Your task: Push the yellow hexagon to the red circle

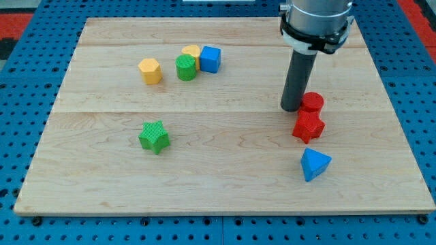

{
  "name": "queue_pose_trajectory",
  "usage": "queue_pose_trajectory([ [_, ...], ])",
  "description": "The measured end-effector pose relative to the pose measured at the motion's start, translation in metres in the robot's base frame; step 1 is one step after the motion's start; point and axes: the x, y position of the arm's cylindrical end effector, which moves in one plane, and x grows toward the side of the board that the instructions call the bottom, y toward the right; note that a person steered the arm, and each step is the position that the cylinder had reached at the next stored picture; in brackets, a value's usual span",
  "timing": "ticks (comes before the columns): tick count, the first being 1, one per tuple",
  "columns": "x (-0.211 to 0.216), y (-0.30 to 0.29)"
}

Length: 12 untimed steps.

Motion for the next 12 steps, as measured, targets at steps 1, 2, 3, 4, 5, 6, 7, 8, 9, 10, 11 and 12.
queue_pose_trajectory([
  [1, -0.017, 0.0],
  [2, -0.026, -0.063],
  [3, -0.009, -0.144],
  [4, 0.004, -0.215],
  [5, 0.002, -0.263],
  [6, -0.022, -0.3],
  [7, -0.054, -0.301],
  [8, -0.075, -0.302],
  [9, -0.077, -0.239],
  [10, -0.072, -0.156],
  [11, -0.072, -0.16],
  [12, -0.058, -0.172],
])
